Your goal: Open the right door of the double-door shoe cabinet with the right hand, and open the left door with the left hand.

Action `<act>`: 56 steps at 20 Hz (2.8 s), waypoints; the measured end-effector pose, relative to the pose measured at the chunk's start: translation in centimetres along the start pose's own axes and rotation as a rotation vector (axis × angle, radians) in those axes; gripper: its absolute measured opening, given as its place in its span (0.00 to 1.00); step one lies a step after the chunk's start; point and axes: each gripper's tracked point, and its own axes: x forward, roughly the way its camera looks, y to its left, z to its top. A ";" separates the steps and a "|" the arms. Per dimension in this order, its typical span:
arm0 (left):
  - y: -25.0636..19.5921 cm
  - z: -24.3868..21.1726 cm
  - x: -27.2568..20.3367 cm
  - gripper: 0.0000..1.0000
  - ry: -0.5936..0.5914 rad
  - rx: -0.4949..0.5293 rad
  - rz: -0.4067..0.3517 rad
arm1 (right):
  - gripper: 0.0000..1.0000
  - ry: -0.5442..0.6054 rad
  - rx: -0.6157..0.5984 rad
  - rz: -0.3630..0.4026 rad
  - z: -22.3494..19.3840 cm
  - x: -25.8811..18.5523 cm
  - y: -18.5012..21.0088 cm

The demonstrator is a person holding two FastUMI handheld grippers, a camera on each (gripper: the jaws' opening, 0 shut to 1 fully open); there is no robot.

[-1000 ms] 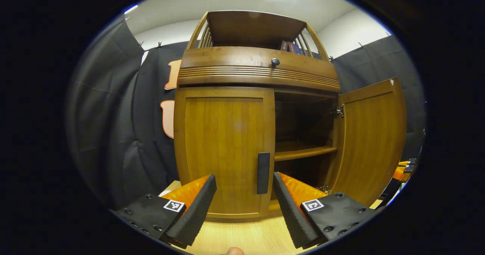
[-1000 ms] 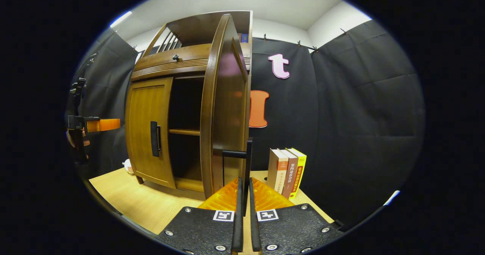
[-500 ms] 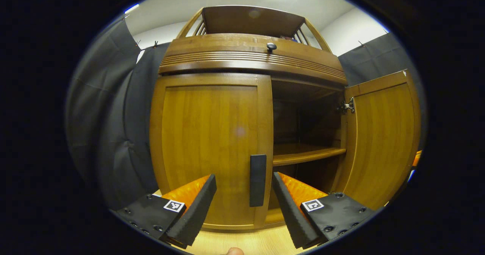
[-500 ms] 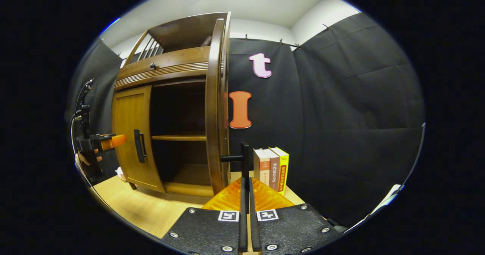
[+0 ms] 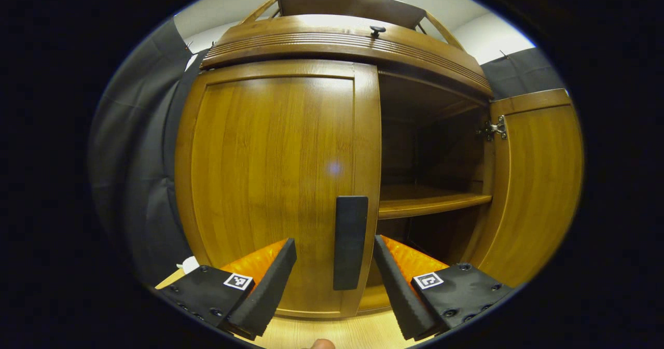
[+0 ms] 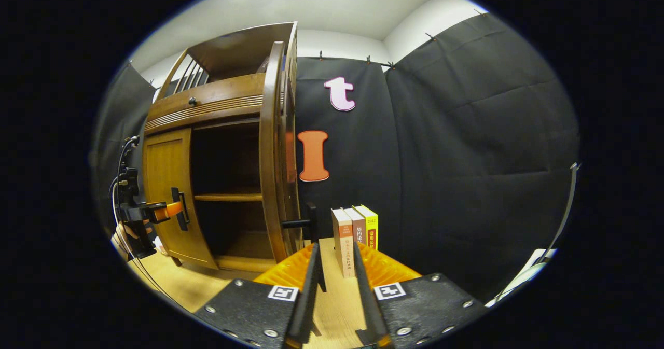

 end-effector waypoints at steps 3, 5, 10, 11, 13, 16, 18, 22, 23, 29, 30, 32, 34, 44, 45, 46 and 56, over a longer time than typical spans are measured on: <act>0.2 -0.7 1.0 0.98 0.011 0.012 0.007 | 0.83 -0.010 -0.003 -0.042 0.4 0.4 -1.0; 0.3 -0.9 1.6 0.98 0.013 0.012 0.007 | 0.90 -0.018 -0.002 -0.054 0.7 0.3 -1.3; 0.5 -1.1 2.4 0.97 0.012 0.011 0.007 | 0.99 -0.045 -0.004 -0.072 1.6 0.2 -1.6; 0.6 -1.2 2.7 0.97 0.014 0.012 0.008 | 0.99 -0.050 -0.008 -0.074 1.7 0.1 -1.5; 0.3 -1.5 3.0 0.97 0.018 0.004 0.006 | 0.99 -0.060 -0.018 -0.080 2.3 -0.2 -1.4; 0.1 -1.6 3.2 0.93 0.021 -0.008 -0.013 | 0.99 -0.079 -0.031 -0.083 3.0 -0.6 -1.1; -0.2 -1.4 3.5 0.89 0.015 -0.013 -0.023 | 0.99 -0.083 -0.032 -0.078 2.6 -0.8 -1.3; -1.5 -0.8 3.2 0.63 0.008 -0.037 -0.066 | 0.99 -0.085 -0.028 -0.076 2.7 -0.8 -1.2; -1.7 -0.9 3.3 0.55 0.014 -0.038 -0.064 | 0.99 -0.086 -0.028 -0.076 2.7 -0.9 -1.1; -1.8 -1.5 2.4 0.32 0.057 0.005 -0.083 | 0.99 -0.095 -0.034 -0.084 3.0 -1.5 -0.9; -1.9 -1.3 1.9 0.31 0.058 -0.014 -0.092 | 0.99 -0.096 -0.034 -0.085 3.1 -1.6 -0.7; -1.8 -1.3 0.8 0.29 0.066 -0.010 -0.110 | 0.92 -0.099 -0.032 -0.080 3.4 -1.9 -0.1; -1.8 -1.2 -0.3 0.29 0.071 -0.012 -0.131 | 0.99 -0.105 -0.043 -0.095 3.8 -2.3 0.2; -0.1 -1.0 -7.4 0.29 0.084 -0.036 -0.202 | 0.99 -0.120 -0.047 -0.079 5.2 -4.2 2.8; 0.2 -1.0 -8.0 0.31 0.083 -0.032 -0.204 | 0.99 -0.122 -0.046 -0.072 5.2 -4.4 3.2; 0.5 -0.9 -8.5 0.31 0.078 -0.025 -0.203 | 0.98 -0.123 -0.044 -0.062 5.2 -4.4 3.8; 4.7 -0.5 -14.8 0.29 0.072 -0.010 -0.188 | 0.98 -0.143 -0.049 0.019 5.5 -3.6 8.6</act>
